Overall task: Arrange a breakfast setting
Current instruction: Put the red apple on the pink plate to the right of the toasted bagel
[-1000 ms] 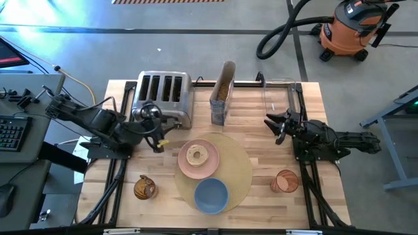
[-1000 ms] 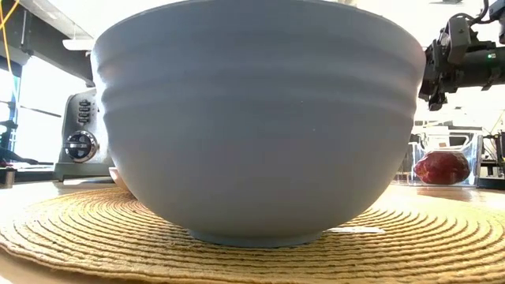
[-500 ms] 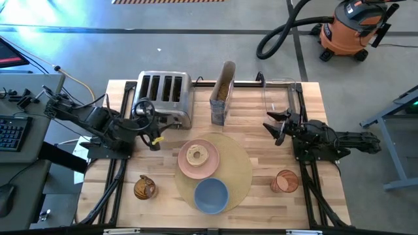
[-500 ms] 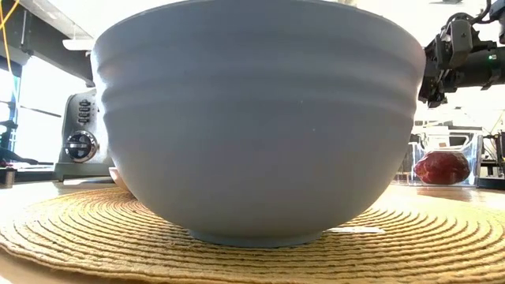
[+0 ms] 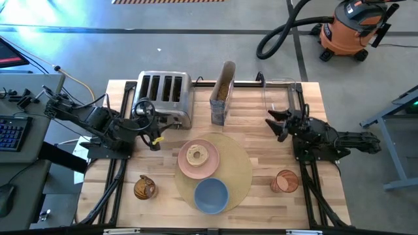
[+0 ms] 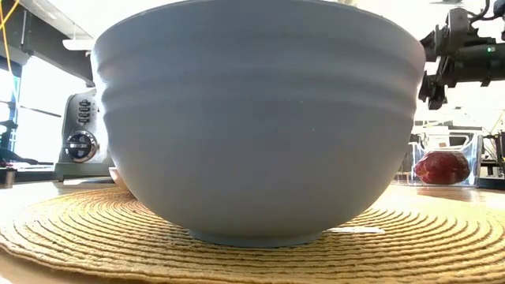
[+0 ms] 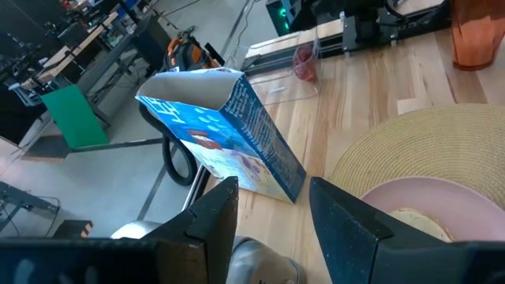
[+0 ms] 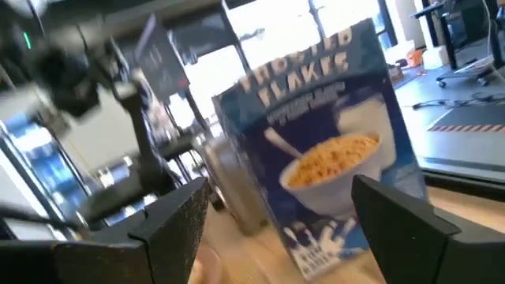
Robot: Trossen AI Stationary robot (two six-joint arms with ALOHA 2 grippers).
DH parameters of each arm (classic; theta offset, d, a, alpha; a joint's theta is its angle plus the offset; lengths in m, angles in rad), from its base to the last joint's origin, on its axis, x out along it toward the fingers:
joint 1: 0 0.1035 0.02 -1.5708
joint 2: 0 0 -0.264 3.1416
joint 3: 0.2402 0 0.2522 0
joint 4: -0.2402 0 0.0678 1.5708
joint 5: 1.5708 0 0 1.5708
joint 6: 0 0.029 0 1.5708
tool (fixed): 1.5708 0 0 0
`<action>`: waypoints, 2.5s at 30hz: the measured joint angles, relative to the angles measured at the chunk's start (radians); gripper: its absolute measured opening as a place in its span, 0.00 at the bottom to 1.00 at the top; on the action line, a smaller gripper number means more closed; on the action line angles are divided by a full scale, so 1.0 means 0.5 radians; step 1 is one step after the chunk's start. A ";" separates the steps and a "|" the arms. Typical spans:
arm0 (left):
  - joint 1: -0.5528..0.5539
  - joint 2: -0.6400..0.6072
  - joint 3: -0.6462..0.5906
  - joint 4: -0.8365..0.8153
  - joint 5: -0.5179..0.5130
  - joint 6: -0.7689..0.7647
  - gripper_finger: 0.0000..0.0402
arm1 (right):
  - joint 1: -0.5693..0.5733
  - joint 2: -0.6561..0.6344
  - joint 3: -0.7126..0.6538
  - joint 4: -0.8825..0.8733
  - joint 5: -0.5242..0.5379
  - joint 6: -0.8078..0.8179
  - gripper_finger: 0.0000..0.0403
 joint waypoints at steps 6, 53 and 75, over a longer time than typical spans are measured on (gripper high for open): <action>0.000 0.000 0.000 0.000 0.000 0.017 0.37 | -0.001 -0.002 0.001 0.243 0.078 0.038 0.74; 0.000 -0.069 0.002 -0.180 0.001 0.014 0.37 | -0.001 0.978 1.693 -1.327 1.005 -0.904 0.74; 0.000 -0.069 0.002 -0.179 0.001 -0.092 0.37 | -0.834 1.841 2.443 -2.494 0.099 -0.932 0.74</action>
